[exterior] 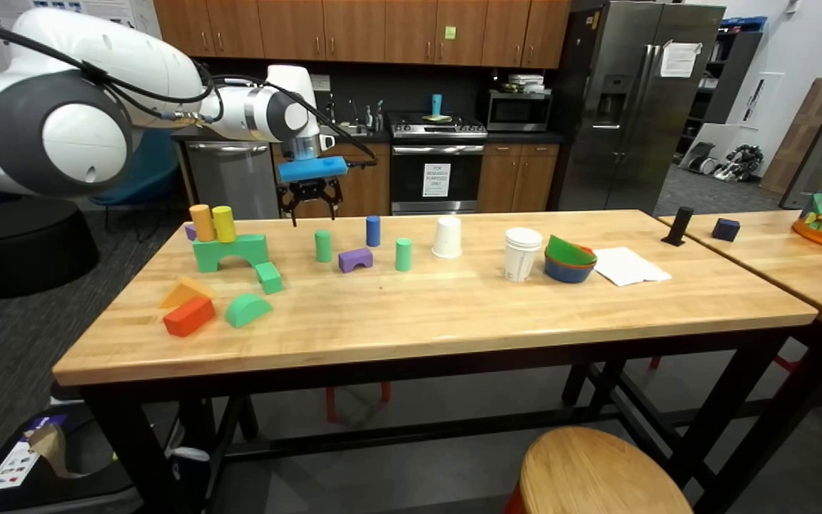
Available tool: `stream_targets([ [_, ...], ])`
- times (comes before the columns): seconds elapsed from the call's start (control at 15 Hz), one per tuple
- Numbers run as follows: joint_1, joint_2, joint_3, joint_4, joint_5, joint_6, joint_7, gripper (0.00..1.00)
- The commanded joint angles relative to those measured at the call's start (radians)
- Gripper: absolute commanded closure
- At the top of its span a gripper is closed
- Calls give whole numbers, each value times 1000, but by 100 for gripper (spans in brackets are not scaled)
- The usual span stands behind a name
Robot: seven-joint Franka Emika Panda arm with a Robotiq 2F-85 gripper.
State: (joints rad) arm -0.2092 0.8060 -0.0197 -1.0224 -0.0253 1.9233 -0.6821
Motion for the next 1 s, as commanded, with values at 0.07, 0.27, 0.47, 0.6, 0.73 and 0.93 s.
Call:
stream_targets([
  [0.07,-24,-37,26,-49,-23,54,-239,0],
  [0.27,-41,-51,38,-73,-15,89,-416,0],
  [0.47,-29,-1,21,-8,-12,72,-388,0],
  [0.6,-30,1,21,-8,-12,71,-387,0],
  [0.73,-28,4,22,-9,-12,72,-386,0],
  [0.93,-27,4,22,-8,-12,72,-386,0],
])
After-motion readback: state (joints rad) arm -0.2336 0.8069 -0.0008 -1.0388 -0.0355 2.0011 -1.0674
